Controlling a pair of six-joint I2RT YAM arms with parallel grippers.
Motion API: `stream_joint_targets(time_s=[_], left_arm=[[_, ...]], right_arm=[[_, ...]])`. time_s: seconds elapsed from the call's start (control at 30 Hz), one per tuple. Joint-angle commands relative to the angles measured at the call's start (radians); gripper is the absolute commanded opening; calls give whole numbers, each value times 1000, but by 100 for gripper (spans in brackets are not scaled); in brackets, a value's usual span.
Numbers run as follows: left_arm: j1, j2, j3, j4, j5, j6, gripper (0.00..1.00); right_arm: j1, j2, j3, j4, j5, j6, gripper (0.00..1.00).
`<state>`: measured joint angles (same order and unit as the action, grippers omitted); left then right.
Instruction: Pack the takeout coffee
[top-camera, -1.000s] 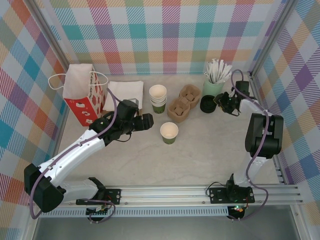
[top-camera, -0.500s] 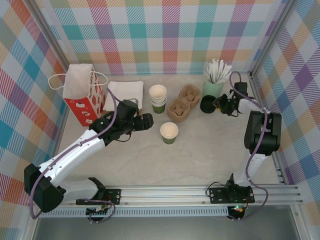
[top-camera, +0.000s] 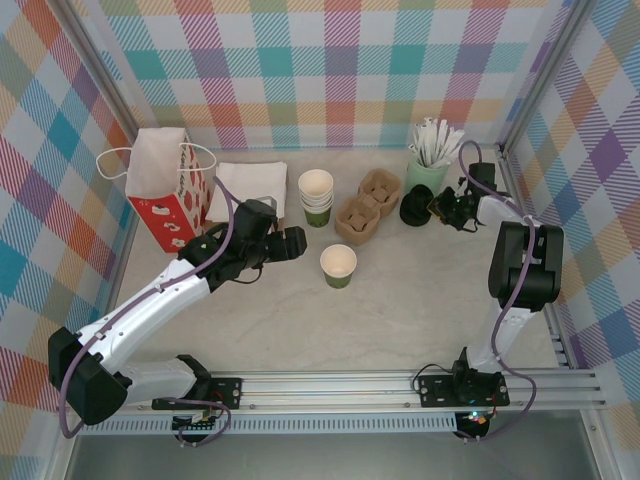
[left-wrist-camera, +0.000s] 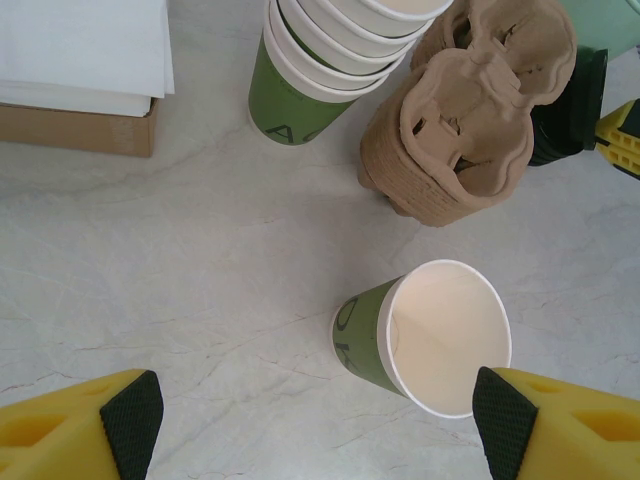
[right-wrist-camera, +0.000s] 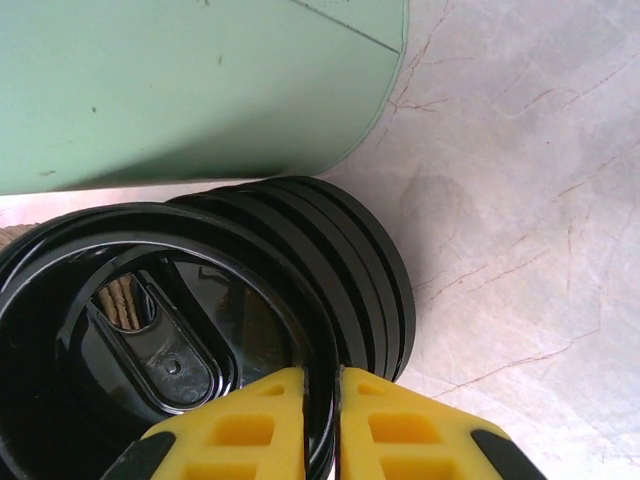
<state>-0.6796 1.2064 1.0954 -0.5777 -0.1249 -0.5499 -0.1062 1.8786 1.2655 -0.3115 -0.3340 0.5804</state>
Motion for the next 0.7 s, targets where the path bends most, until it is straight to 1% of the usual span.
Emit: stream_joint_targets(time_s=[0.0,0.17,0.3,0.43,0.5,0.67], left_arm=[[-12,-18,-7,-22,-11,3,83],[-14,-18,-2,-12,2,-2,83],[-13,-13,12,22,57,-4,83],[-12,10,38,74,153,2,83],[-12,34,56,112,220,-3,83],[-14,129,103,240,373,-59,83]], right_arm=[[-6,-42,23,-24,-2,-36,14],[-7,-84,2,-24,6,-49,14],[-7,-134,-29,-25,6,-59,14],[-7,-200,-86,-12,-19,-50,14],[-7,-240,-128,2,-42,-36,14],[-3,-340,-235,31,-111,4,14]])
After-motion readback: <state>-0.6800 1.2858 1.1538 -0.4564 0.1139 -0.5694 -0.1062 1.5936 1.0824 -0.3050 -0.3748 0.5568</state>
